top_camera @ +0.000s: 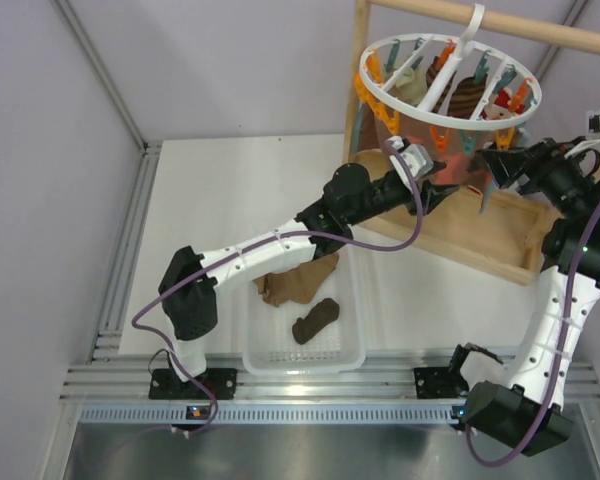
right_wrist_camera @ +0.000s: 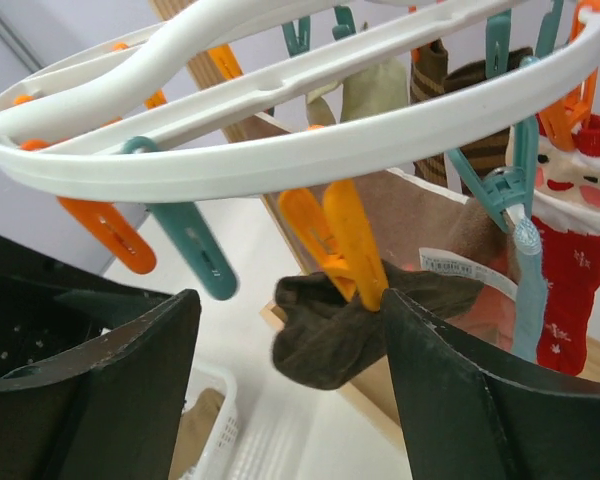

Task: Clip the socks to the hanger
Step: Open the clamp at the hanger.

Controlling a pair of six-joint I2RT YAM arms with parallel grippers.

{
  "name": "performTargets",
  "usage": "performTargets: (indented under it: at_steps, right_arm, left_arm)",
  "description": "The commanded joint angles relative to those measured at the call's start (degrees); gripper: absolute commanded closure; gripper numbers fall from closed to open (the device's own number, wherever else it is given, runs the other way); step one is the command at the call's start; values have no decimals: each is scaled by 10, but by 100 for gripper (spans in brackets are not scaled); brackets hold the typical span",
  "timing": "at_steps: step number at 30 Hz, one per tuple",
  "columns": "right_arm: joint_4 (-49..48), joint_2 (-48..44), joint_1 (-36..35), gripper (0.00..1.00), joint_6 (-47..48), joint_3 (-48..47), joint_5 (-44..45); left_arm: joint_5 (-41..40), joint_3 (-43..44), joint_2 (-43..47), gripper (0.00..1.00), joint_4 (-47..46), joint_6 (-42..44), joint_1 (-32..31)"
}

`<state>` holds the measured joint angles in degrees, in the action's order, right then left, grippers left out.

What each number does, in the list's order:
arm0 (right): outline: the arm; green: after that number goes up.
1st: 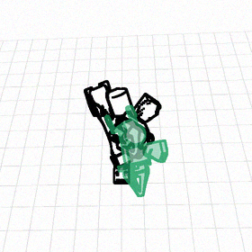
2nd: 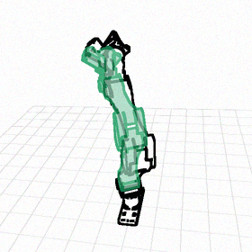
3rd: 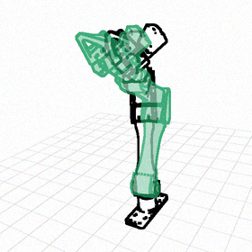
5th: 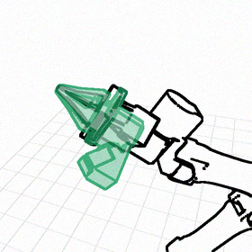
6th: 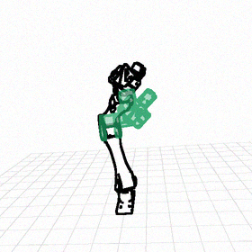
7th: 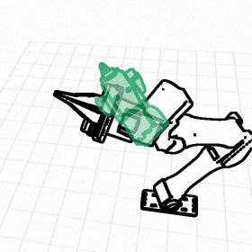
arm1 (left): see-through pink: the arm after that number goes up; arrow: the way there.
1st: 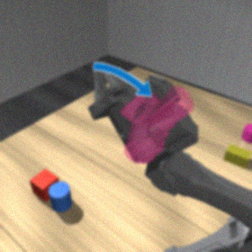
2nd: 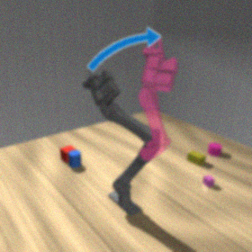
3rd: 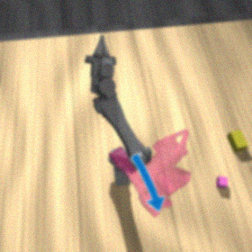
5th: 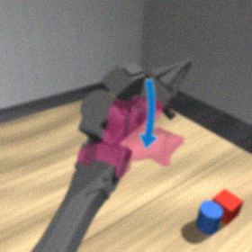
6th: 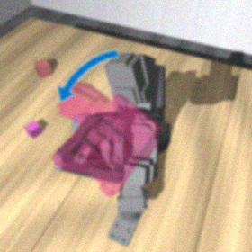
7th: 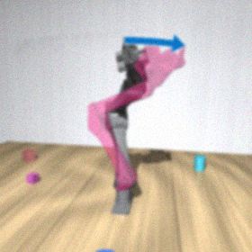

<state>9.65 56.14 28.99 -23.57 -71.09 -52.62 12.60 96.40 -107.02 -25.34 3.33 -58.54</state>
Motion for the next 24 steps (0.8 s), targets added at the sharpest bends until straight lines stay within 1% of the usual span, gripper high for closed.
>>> performTargets:
  at_steps: [1,5,7,9,12,18,21,24]
  right_arm:
    - [21,-30,8,27,23,-38,-6]
    - [43,-37,9,17,29,-58,-4]
    - [53,-38,8,13,29,-69,-1]
    - [54,-37,8,13,26,-79,-5]
    - [54,-33,8,14,17,-92,-9]
    - [30,-28,8,15,-14,-106,-15]
    - [25,-24,8,16,-23,-107,-16]
    - [11,-23,8,17,-39,-98,-17]
  left_arm:
    - [-29,5,20,44,-88,-24,-1]
    - [-42,23,-2,40,-128,-32,-1]
    - [-43,30,-19,38,-164,-56,-1]
    - [-49,40,-32,36,-201,-68,-1]
    - [-52,66,-69,35,-232,-80,-1]
    - [-75,128,-117,34,-245,-90,-1]
    - [-87,151,-136,38,-254,-93,-1]
    - [-80,157,-145,41,-278,-97,-1]
